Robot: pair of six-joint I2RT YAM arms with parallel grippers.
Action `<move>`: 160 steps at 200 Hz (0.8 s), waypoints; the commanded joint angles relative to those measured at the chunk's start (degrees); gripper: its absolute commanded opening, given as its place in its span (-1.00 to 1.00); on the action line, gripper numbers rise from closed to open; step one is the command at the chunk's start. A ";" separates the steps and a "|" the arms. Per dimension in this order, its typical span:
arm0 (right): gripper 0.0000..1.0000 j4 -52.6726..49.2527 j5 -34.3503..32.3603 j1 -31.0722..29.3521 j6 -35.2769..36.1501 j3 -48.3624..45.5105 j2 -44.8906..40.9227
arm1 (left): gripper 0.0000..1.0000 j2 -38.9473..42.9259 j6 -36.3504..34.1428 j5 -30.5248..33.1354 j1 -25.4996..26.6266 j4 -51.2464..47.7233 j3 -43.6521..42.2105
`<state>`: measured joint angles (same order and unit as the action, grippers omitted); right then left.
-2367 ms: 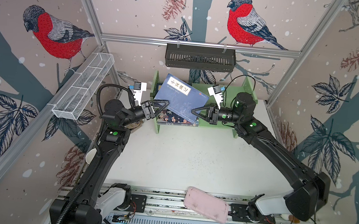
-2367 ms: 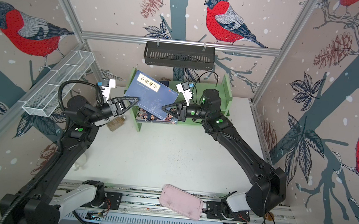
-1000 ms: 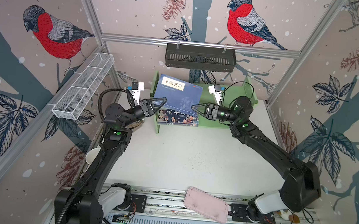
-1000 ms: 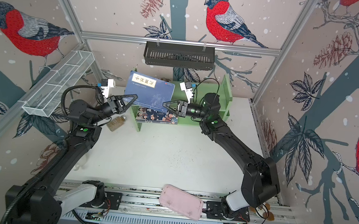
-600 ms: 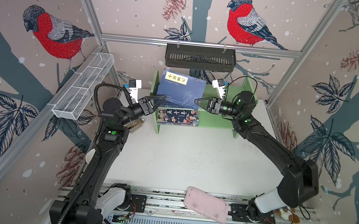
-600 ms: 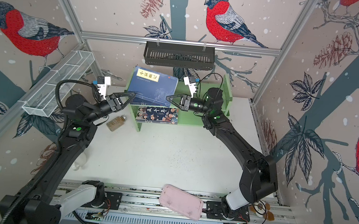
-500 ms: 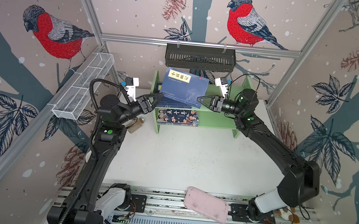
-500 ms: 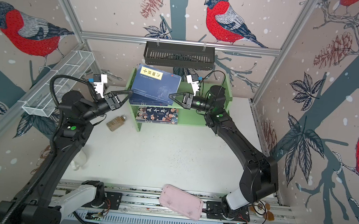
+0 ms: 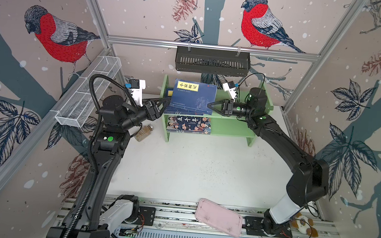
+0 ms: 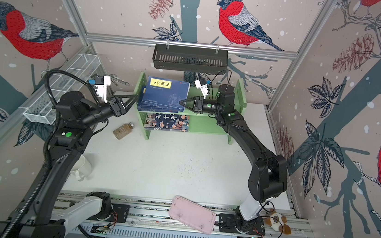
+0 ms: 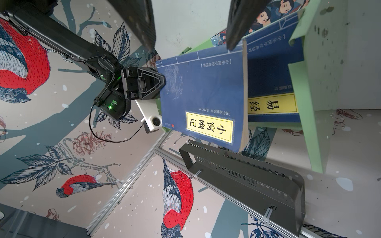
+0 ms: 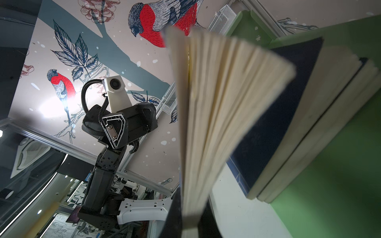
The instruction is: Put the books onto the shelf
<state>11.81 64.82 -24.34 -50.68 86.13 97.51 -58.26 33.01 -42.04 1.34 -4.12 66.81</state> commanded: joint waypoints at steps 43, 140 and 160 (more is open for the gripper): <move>-0.86 -4.73 3.47 -0.09 2.59 6.33 5.36 | 0.13 -0.23 -0.20 -1.81 -0.03 1.92 0.38; -0.66 -14.89 3.24 0.04 6.50 13.33 10.03 | 0.16 -0.32 -0.33 -2.96 -0.08 2.80 -0.09; -0.48 -16.45 3.08 0.07 6.97 14.36 10.75 | 0.16 -0.40 -0.32 -3.05 -0.06 2.96 -0.09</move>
<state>-2.94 67.22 -24.29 -45.87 99.20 107.68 -58.70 33.01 -43.97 1.34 -3.97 66.76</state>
